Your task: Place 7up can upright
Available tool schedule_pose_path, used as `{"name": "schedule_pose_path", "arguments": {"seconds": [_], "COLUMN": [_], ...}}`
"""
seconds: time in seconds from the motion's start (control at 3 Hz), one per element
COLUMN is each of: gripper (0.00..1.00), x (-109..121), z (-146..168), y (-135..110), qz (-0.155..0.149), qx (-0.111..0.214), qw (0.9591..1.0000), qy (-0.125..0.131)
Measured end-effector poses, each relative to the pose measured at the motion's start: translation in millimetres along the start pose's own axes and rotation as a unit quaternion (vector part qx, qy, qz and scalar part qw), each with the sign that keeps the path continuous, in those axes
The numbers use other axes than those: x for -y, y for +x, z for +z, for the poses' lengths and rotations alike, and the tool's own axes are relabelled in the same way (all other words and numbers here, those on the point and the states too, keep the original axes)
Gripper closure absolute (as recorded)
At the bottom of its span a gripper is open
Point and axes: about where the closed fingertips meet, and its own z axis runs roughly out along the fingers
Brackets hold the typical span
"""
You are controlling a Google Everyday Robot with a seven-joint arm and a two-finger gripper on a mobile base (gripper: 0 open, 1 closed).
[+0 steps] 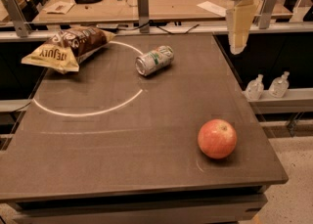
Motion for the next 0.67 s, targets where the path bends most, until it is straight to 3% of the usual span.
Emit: {"name": "schedule_pose_path", "arguments": {"seconds": [0.33,0.67], "gripper": [0.00,0.00], "x": [4.7,-4.7], "z": [24.6,47.4], "y": [-29.2,-67.1], "qz": [-0.055,-0.120], "qx": [0.045,0.075], "qw": [0.9971,0.9879], "qy": [-0.029,-0.063]}}
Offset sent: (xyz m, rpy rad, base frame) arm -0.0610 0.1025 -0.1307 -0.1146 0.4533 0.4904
